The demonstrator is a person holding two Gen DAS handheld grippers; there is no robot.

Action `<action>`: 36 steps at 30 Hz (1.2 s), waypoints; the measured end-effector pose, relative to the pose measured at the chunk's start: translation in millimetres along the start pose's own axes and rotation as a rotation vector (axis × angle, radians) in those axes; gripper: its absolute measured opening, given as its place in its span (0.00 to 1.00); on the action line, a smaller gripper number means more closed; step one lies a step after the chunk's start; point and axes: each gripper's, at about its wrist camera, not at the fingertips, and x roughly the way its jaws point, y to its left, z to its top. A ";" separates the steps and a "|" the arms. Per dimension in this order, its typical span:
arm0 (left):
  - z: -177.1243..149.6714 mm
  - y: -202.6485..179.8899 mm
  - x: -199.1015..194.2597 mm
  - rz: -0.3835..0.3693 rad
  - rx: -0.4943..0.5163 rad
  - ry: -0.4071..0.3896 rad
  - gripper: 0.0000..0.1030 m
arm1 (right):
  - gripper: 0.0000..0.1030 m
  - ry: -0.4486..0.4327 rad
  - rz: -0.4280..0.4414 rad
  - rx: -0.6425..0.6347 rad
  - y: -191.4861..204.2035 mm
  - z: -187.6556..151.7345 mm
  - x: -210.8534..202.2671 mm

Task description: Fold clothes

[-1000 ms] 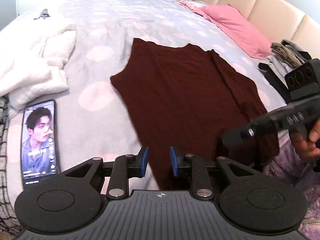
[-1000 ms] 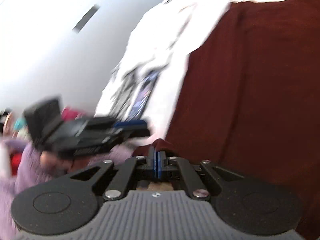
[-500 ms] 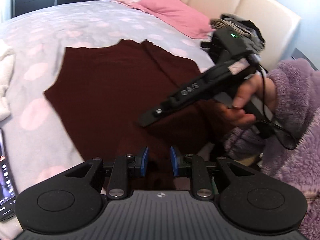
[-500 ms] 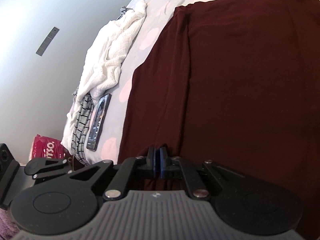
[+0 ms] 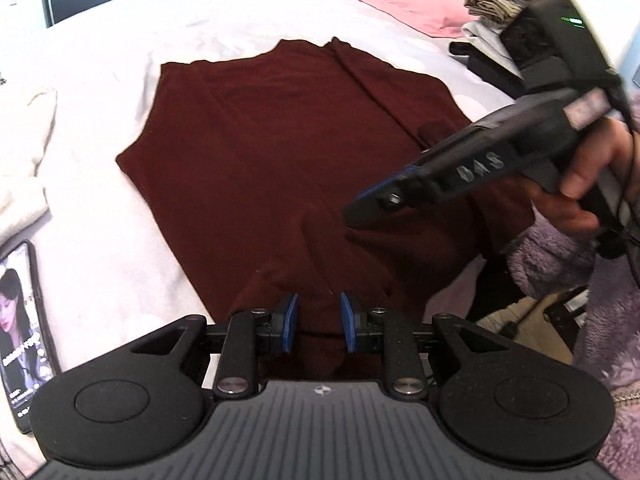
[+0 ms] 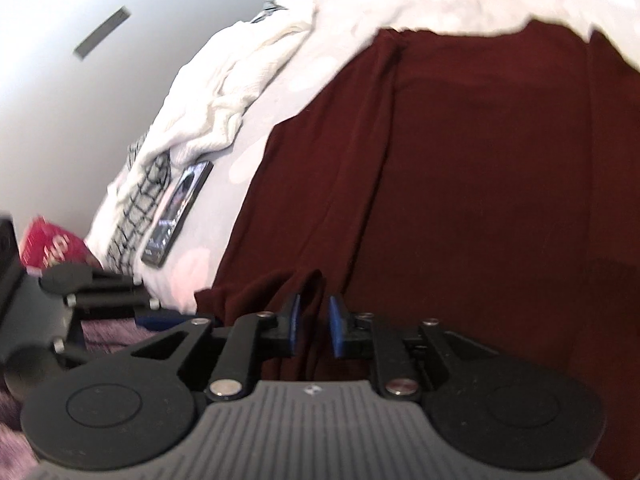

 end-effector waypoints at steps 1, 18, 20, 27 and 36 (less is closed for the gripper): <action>0.1 1.1 0.1 0.011 -0.002 -0.001 0.20 | 0.27 -0.007 -0.016 -0.032 4.2 -1.1 -2.4; 8.1 15.7 12.7 0.152 -0.037 -0.004 0.20 | 0.45 -0.014 -0.123 -0.683 77.9 -50.1 -21.6; 8.6 16.4 14.6 0.158 -0.038 -0.008 0.20 | 0.45 0.006 -0.117 -0.712 80.7 -53.2 -20.0; 9.3 18.7 18.1 0.168 -0.039 -0.019 0.20 | 0.42 0.133 -0.077 -0.769 89.1 -64.7 -6.2; 11.7 24.7 22.0 0.160 -0.074 -0.019 0.20 | 0.44 0.193 -0.124 -0.945 101.0 -91.7 7.9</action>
